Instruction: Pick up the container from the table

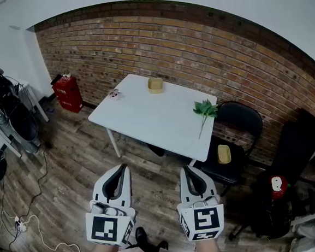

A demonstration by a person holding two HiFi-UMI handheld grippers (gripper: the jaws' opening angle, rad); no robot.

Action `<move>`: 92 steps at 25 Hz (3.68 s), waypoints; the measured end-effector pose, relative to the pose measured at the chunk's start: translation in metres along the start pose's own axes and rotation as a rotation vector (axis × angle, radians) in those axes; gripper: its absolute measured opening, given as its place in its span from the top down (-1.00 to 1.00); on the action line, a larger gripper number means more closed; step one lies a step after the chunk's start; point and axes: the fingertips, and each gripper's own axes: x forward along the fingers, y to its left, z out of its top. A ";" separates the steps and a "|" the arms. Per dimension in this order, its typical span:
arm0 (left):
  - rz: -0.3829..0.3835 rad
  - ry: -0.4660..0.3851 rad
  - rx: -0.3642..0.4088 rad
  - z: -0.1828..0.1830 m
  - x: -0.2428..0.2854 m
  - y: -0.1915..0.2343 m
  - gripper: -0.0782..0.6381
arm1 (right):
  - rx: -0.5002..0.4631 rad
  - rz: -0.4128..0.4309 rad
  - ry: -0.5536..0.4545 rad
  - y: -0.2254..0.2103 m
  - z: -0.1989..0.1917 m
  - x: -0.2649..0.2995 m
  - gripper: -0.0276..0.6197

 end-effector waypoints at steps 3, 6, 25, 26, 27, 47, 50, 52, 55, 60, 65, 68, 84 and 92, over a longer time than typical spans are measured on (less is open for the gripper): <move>0.000 0.003 -0.003 -0.002 0.003 0.003 0.76 | -0.002 -0.002 0.002 -0.001 -0.001 0.004 0.92; -0.003 0.006 -0.006 -0.005 0.006 0.006 0.76 | 0.000 0.000 0.008 0.001 -0.003 0.009 0.92; -0.050 0.003 -0.007 -0.018 0.047 0.064 0.76 | 0.015 -0.060 -0.038 0.002 0.013 0.069 0.27; -0.053 0.004 -0.006 -0.019 0.049 0.067 0.76 | 0.013 -0.065 -0.042 0.003 0.015 0.072 0.27; -0.056 0.005 -0.006 -0.019 0.051 0.069 0.76 | 0.010 -0.069 -0.045 0.003 0.017 0.074 0.27; -0.051 0.065 0.000 -0.057 0.129 0.105 0.76 | 0.017 -0.093 -0.019 -0.035 0.002 0.160 0.35; -0.044 0.078 0.004 -0.066 0.155 0.112 0.76 | 0.024 -0.085 -0.015 -0.048 -0.003 0.187 0.35; -0.044 0.087 0.008 -0.071 0.176 0.116 0.76 | 0.029 -0.082 -0.010 -0.059 -0.005 0.208 0.35; -0.047 0.104 0.013 -0.076 0.210 0.120 0.76 | 0.038 -0.080 0.002 -0.077 -0.006 0.239 0.35; -0.051 0.107 0.025 -0.075 0.269 0.123 0.76 | 0.021 -0.081 0.010 -0.111 -0.001 0.285 0.36; -0.051 0.090 0.045 -0.070 0.319 0.123 0.76 | 0.027 -0.075 0.004 -0.142 0.004 0.323 0.38; -0.026 0.081 0.050 -0.066 0.339 0.132 0.76 | 0.011 -0.060 -0.015 -0.155 0.012 0.347 0.38; 0.052 0.052 0.014 -0.077 0.402 0.192 0.76 | -0.042 -0.068 -0.009 -0.186 0.032 0.441 0.39; 0.012 0.076 -0.046 -0.108 0.474 0.232 0.76 | -0.040 -0.106 0.044 -0.201 0.020 0.518 0.39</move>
